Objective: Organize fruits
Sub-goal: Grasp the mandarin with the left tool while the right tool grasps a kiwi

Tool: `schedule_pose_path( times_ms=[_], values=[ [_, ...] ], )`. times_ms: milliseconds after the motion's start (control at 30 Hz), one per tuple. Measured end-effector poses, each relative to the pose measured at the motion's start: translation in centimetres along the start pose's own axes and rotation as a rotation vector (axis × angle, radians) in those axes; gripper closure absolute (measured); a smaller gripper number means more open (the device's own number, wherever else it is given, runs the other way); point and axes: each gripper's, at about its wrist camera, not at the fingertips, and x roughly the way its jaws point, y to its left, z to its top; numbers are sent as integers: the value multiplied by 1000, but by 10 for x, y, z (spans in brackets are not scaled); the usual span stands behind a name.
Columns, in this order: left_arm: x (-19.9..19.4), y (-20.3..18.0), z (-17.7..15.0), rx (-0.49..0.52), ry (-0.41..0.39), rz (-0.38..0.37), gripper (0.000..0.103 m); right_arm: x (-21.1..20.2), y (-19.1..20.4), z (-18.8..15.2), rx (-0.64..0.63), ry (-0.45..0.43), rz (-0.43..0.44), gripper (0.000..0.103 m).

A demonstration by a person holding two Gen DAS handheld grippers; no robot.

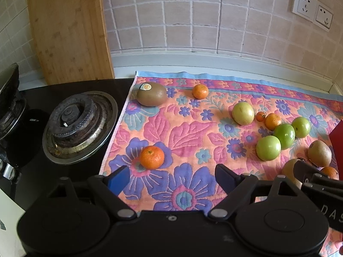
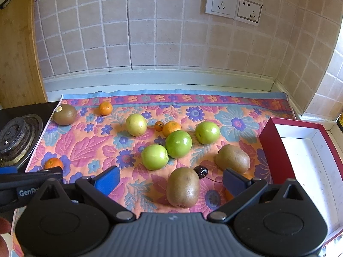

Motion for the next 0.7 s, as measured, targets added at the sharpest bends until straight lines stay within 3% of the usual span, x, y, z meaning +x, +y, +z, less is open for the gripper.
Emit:
schedule_pose_path(
  times_ms=[133, 267, 367, 600, 700],
  values=[
    [2, 17, -13, 10, -23, 1, 1, 2, 1, -1, 4, 1, 3, 0],
    [5, 42, -30, 27, -42, 41, 1, -1, -2, -11, 10, -49, 86, 0],
    [12, 54, -34, 33, -38, 34, 1, -2, -1, -23, 8, -70, 89, 0],
    [40, 56, -18, 7, -65, -101, 2, -4, -20, -40, 12, -119, 21, 0],
    [57, 49, -10, 24, -63, -127, 11, 10, -25, -40, 6, -85, -24, 9]
  ],
)
